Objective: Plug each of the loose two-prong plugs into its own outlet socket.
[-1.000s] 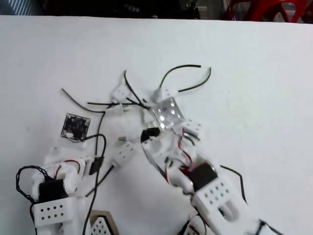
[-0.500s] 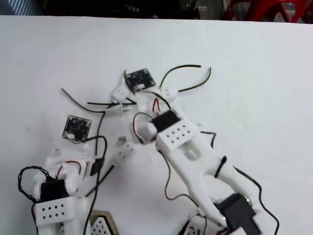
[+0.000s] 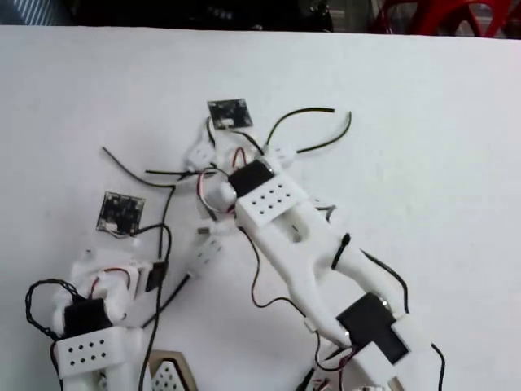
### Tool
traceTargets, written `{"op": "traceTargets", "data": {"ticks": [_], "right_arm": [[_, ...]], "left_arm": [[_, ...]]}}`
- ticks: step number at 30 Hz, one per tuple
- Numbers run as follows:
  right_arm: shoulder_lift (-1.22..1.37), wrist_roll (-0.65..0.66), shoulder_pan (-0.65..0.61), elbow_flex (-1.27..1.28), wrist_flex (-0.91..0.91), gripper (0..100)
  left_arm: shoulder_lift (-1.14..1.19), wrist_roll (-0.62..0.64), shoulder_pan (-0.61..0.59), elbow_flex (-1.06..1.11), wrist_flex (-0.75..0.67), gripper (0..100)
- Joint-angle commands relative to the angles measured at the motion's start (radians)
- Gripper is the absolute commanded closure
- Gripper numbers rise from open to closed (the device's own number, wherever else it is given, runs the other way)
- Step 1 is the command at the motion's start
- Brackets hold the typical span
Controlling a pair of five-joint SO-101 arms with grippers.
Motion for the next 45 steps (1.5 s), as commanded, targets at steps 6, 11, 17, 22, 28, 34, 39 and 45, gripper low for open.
{"op": "traceTargets", "data": {"ticks": [6,11,17,22,28,34,39,45], "right_arm": [[0.114,0.298,-0.007,-0.189,0.004,86.4],[0.214,0.634,-0.008,-0.241,0.007,86.5],[0.303,0.997,-0.010,-0.351,0.004,86.5],[0.407,1.051,-0.024,-0.476,0.008,86.1],[0.552,1.051,-0.050,-0.626,0.051,83.7],[0.694,1.051,-0.061,-0.784,0.137,76.5],[0.809,1.051,-0.051,-0.865,0.143,77.3],[0.829,1.051,-0.035,-0.936,0.229,99.0]], "left_arm": [[-0.019,0.008,-0.058,-0.014,-0.049,64],[-0.019,0.008,-0.056,-0.012,-0.048,64],[-0.019,0.008,-0.056,-0.011,-0.048,65],[-0.019,0.008,-0.056,-0.009,-0.048,65],[-0.019,0.008,-0.054,-0.009,-0.048,65],[-0.019,0.008,-0.054,-0.008,-0.048,65],[-0.019,0.008,-0.054,-0.008,-0.048,65],[-0.019,0.008,-0.054,-0.008,-0.048,65]]}}
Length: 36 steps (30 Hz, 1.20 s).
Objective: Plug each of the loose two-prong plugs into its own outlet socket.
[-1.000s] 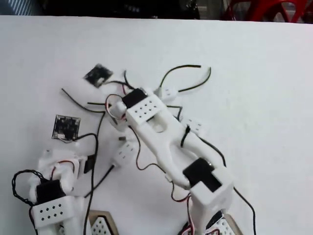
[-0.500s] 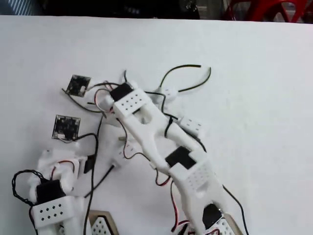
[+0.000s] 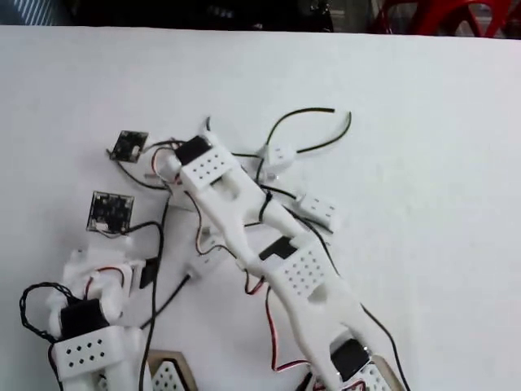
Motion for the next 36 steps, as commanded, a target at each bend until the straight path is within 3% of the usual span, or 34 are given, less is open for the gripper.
{"op": "traceTargets", "data": {"ticks": [1,10,14,22,29,36], "right_arm": [[-0.019,0.006,0.018,-0.075,0.085,97.8],[-0.079,-0.003,0.059,-0.255,0.394,98.0],[-0.151,-0.023,0.088,-0.212,0.406,98.1],[-0.395,-0.157,0.133,0.138,0.404,98.1],[-0.625,-0.183,0.186,0.457,0.384,98.1],[-0.791,-0.195,0.265,0.736,0.255,98.1]], "left_arm": [[-0.019,0.008,-0.004,-0.008,-0.018,65],[-0.019,0.006,-0.004,-0.008,-0.018,65],[-0.019,0.006,-0.004,-0.008,-0.018,65],[-0.019,0.006,-0.004,-0.008,-0.020,65],[-0.019,0.006,-0.004,-0.008,-0.020,65],[-0.019,0.006,-0.004,-0.006,-0.020,65]]}}
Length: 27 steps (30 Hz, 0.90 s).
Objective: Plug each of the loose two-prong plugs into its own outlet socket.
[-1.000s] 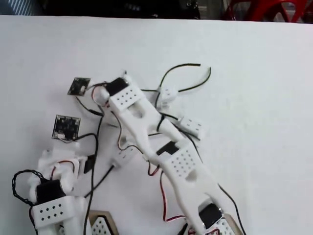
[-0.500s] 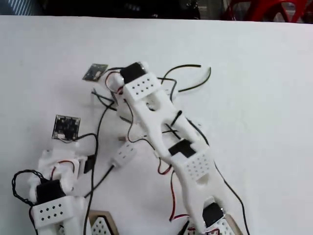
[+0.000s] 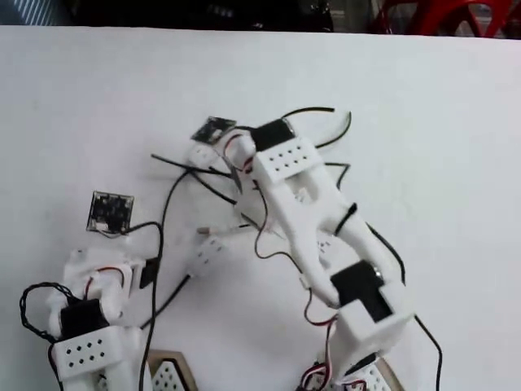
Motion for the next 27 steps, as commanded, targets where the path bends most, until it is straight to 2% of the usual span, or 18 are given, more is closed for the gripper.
{"op": "traceTargets", "data": {"ticks": [1,9,14,17,20,27], "right_arm": [[-0.131,-0.009,0.031,0.117,-0.068,98.1],[-0.297,-0.009,0.035,0.485,-0.302,98.0],[-0.309,-0.029,0.031,0.586,-0.414,97.4],[-0.309,-0.124,0.031,0.586,-0.398,89.6],[-0.312,-0.143,0.008,0.586,-0.335,83.4],[-0.311,-0.143,-0.018,0.586,-0.303,86.4]], "left_arm": [[-0.019,0.006,-0.004,-0.006,-0.020,65],[-0.019,0.006,-0.004,-0.006,-0.020,65],[-0.019,0.006,-0.004,-0.006,-0.020,65],[-0.019,0.006,-0.004,-0.006,-0.020,65],[-0.019,0.006,-0.004,-0.006,-0.020,65],[-0.019,0.006,-0.004,-0.006,-0.020,65]]}}
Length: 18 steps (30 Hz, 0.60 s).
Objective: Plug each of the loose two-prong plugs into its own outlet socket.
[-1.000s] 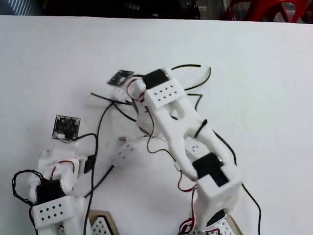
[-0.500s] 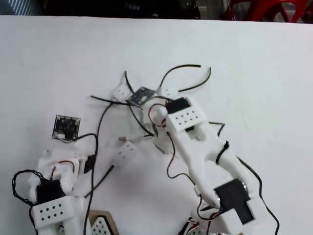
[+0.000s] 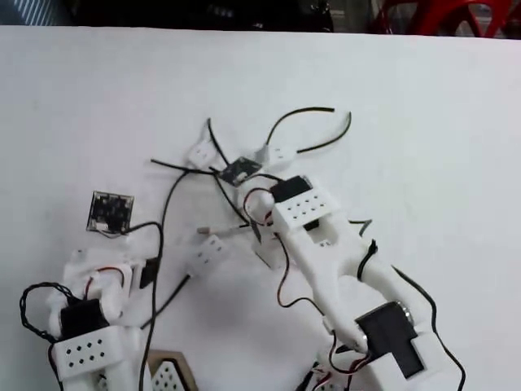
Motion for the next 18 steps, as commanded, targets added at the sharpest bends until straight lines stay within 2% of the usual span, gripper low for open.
{"op": "traceTargets", "data": {"ticks": [1,8,18], "right_arm": [[-0.038,-0.009,-0.007,-0.003,0.013,86.5],[-0.035,-0.008,-0.010,0.003,0.002,86.5],[-0.033,-0.006,-0.010,0.127,-0.176,86.5]], "left_arm": [[-0.019,0.006,-0.004,-0.006,-0.020,65],[-0.019,0.006,-0.004,-0.006,-0.020,65],[-0.019,0.006,-0.004,-0.006,-0.020,65]]}}
